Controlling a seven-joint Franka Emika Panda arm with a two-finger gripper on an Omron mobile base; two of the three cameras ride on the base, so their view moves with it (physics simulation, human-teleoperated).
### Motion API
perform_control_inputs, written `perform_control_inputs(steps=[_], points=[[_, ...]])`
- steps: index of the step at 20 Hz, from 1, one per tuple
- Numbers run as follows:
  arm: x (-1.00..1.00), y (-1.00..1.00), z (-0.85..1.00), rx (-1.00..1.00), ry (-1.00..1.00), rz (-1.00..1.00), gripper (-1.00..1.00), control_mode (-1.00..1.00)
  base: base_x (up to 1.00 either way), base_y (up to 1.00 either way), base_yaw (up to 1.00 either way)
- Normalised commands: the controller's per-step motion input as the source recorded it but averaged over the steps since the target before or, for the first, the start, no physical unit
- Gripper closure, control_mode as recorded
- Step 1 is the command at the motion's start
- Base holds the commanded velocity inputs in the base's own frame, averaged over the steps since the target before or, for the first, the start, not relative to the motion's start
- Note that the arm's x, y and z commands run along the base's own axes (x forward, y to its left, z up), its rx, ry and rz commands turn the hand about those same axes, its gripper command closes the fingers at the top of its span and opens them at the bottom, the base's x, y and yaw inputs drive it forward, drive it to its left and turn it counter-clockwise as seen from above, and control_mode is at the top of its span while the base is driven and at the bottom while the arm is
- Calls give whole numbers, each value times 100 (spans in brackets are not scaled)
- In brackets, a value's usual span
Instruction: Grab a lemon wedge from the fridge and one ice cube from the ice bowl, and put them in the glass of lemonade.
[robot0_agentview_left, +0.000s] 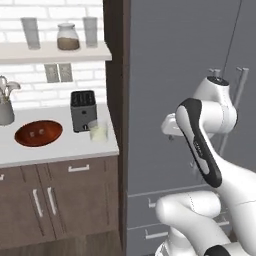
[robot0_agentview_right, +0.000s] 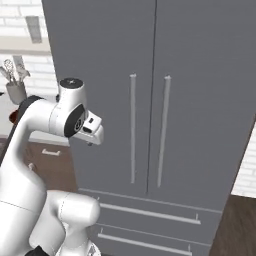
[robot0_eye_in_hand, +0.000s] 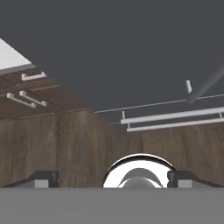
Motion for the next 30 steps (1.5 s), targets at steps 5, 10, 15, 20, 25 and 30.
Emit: perform_control_inputs(steps=[5,10,15,20,25,30], points=[[0,0,0,0,0,0,-100,100,11,100,0],[0,0,0,0,0,0,-100,100,57,100,0],[0,0,0,0,0,0,-100,100,91,81,0],[0,0,0,0,0,0,-100,100,50,52,-1],[29,2,-31,0,12,0,-100,-100,19,8,0],[82,16,-56,-2,23,0,-100,-100,0,0,0]])
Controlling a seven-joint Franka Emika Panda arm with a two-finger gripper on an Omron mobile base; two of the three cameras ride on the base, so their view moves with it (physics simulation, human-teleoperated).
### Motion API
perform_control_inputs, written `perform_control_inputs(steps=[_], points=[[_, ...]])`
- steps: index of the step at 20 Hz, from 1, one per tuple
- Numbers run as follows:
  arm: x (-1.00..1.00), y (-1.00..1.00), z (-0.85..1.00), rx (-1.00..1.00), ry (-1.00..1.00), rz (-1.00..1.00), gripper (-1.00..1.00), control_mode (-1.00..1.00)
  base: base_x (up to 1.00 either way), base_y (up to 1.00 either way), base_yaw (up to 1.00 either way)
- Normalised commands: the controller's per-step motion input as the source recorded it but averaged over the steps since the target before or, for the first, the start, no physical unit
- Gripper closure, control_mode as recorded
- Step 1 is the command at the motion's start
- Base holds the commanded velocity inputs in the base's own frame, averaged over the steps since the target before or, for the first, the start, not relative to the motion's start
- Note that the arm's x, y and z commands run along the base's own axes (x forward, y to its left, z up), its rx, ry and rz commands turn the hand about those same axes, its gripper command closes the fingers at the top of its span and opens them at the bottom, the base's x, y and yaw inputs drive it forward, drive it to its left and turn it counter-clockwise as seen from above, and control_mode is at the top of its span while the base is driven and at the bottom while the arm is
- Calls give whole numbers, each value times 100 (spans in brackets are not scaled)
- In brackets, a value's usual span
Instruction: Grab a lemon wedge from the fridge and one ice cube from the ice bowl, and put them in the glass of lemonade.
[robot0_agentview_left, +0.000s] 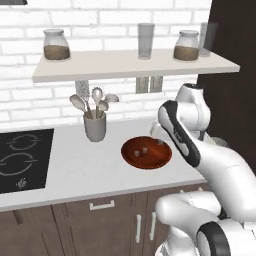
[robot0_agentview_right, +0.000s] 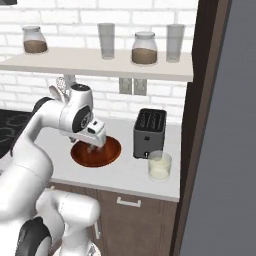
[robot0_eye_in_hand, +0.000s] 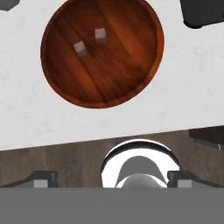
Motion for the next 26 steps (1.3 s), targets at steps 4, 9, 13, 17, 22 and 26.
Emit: perform_control_inputs(steps=[4,9,13,17,22,26], points=[[72,3,-50,-4,-1,23,-100,-100,0,0,0],[69,6,-56,-7,-18,26,-100,-100,0,0,0],[96,30,-43,-5,12,8,-100,-100,0,0,0],[84,18,-18,0,30,9,-100,-100,0,0,0],[39,0,-22,0,32,2,-100,-100,0,0,0],[13,0,-47,0,7,0,-100,-100,0,0,0]])
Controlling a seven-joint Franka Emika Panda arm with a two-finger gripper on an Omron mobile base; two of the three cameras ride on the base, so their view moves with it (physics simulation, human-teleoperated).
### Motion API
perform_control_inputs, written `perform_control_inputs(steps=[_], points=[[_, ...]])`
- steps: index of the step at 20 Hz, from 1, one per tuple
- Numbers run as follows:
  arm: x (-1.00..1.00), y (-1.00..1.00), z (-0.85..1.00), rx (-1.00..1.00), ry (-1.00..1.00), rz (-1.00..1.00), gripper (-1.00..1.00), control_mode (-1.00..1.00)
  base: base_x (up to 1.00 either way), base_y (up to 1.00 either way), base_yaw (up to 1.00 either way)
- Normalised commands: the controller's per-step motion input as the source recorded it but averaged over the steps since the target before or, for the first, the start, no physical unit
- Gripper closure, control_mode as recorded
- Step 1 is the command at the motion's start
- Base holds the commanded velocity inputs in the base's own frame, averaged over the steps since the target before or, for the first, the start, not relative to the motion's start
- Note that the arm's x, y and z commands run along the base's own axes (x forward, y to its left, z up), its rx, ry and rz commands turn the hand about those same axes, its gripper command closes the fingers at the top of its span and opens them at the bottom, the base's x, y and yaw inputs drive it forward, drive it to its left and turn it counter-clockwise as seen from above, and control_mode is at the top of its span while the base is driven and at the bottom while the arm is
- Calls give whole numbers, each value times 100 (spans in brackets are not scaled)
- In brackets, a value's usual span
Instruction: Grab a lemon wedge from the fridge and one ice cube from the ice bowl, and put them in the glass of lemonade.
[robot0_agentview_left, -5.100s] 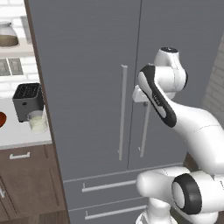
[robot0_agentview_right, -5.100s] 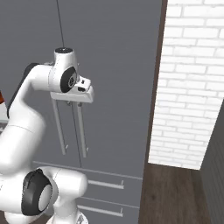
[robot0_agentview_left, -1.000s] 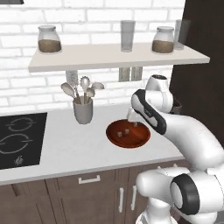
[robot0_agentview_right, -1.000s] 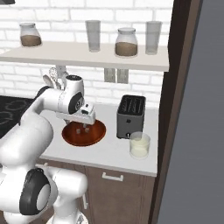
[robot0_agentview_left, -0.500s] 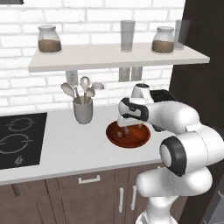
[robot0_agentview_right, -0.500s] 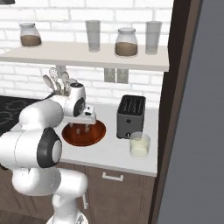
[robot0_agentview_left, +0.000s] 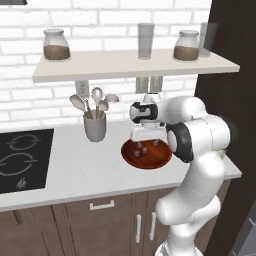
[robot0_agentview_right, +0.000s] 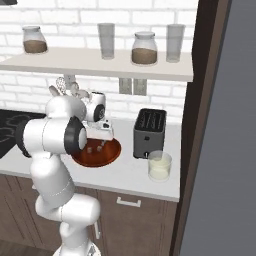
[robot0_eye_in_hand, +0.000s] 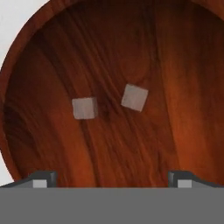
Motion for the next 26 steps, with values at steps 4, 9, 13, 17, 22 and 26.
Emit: perform_control_inputs(steps=[4,9,13,17,22,26], points=[[0,0,-34,0,-1,0,-100,-100,0,0,0],[-3,2,-28,0,-6,1,-100,-100,0,0,0],[-17,18,-14,0,-12,6,-100,-100,0,0,0],[-11,15,-16,0,-16,6,-100,-100,0,0,0],[24,19,-12,0,0,0,-100,-100,0,0,0],[27,30,-2,0,0,-7,-100,-100,0,0,0]])
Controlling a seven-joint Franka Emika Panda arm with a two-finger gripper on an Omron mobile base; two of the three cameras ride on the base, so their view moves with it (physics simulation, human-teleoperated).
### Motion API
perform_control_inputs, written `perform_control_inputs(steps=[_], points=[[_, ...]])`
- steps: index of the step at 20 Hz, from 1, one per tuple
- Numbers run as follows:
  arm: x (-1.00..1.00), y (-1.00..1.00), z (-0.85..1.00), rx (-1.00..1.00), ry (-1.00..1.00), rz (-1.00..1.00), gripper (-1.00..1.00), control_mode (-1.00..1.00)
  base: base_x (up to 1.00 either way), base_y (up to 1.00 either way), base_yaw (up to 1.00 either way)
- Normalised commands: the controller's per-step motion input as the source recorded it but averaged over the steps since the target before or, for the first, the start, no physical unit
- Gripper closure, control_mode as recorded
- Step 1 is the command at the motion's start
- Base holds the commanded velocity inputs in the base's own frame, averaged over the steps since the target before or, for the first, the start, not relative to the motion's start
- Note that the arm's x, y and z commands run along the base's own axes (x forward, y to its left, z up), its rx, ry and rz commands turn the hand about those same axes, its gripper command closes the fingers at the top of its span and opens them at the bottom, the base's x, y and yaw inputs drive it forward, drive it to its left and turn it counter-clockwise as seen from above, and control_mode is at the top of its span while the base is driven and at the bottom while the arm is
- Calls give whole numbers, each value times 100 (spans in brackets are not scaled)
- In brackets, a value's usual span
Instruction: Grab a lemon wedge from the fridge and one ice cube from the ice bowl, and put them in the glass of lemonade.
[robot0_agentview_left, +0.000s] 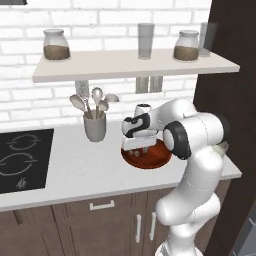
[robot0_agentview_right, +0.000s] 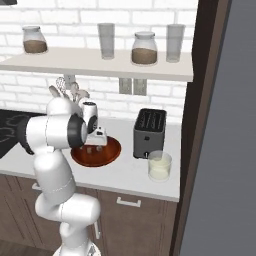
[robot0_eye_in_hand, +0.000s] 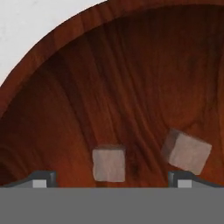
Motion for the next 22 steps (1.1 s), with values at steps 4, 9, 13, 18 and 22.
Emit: perform_control_inputs(steps=[4,9,13,18,22], points=[[1,4,-10,0,-4,-18,-100,-100,0,0,0],[-2,-1,-19,0,-5,-22,-100,-100,0,0,0],[-9,-6,-11,0,-4,-12,-100,-100,0,0,0],[-36,-15,0,0,-13,-6,-100,-100,0,0,0],[-13,-19,0,0,-9,-4,-100,-100,0,0,0]])
